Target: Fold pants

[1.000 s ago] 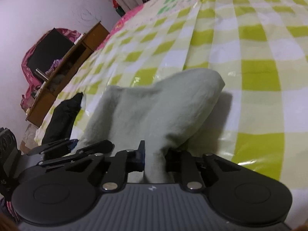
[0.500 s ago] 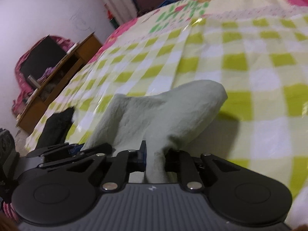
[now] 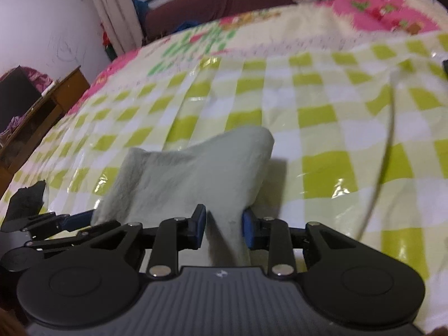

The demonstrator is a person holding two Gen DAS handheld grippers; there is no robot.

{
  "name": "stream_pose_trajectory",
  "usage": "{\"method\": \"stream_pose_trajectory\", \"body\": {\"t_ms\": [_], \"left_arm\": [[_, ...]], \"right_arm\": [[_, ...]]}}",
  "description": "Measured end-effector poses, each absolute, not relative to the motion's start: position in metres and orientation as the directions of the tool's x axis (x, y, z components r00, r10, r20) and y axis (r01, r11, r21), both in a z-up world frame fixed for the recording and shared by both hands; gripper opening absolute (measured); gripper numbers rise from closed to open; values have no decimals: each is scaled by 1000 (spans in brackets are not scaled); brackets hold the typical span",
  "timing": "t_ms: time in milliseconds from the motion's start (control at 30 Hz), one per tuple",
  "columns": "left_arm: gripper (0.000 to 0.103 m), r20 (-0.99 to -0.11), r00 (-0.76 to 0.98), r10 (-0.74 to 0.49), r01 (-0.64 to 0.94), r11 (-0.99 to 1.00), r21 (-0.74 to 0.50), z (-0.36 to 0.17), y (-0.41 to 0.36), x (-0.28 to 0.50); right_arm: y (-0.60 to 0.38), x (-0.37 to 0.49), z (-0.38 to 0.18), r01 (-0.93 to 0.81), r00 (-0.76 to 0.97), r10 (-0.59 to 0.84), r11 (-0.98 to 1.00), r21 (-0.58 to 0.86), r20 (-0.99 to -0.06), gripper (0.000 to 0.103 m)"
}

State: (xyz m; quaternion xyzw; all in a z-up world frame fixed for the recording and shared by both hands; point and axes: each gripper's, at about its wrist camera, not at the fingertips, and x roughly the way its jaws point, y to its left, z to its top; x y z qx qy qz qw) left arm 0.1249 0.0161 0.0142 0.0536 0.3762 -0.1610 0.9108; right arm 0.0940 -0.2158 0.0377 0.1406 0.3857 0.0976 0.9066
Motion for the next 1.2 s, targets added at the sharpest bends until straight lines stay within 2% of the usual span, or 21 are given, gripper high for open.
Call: {"method": "stream_pose_trajectory", "body": {"t_ms": [233,433,667,933,1200], "left_arm": [[68,-677,699,-230,297,955,-18,30,18,106],[76,-647,731,-219,278,960,-10,43,19,95],[82,-618,753,-223,269,963,-19,53,18,86],[103,-591,787,-178,204,979,-23,57,27,71],[103,-614,777,-143,160,987,-26,40,29,56]], "right_arm": [[-190,70,60,-130,734,275,955,268,-621,34],[-206,67,67,-56,755,193,971,233,-627,36],[-191,44,79,-127,757,273,953,276,-594,38],[-166,27,72,-185,728,344,932,312,-593,38],[-163,23,60,-160,708,322,940,301,-629,38]]}}
